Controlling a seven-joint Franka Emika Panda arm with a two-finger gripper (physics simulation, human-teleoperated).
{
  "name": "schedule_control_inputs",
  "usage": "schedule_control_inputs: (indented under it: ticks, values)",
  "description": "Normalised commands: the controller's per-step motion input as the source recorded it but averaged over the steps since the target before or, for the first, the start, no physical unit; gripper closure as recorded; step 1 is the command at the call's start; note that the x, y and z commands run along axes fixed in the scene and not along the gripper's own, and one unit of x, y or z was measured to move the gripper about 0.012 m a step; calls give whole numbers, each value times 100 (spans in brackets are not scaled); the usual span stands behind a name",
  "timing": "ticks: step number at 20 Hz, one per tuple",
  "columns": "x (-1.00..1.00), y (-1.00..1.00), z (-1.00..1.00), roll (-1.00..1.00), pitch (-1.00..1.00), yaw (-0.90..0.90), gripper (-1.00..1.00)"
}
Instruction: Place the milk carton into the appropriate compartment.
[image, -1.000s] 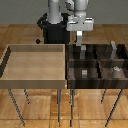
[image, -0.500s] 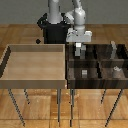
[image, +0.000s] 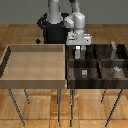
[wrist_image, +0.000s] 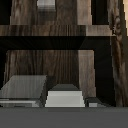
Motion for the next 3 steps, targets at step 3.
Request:
schedule_control_inputs:
  ticks: [3]
  values:
    - [0,0,0,0,0,0,-100]
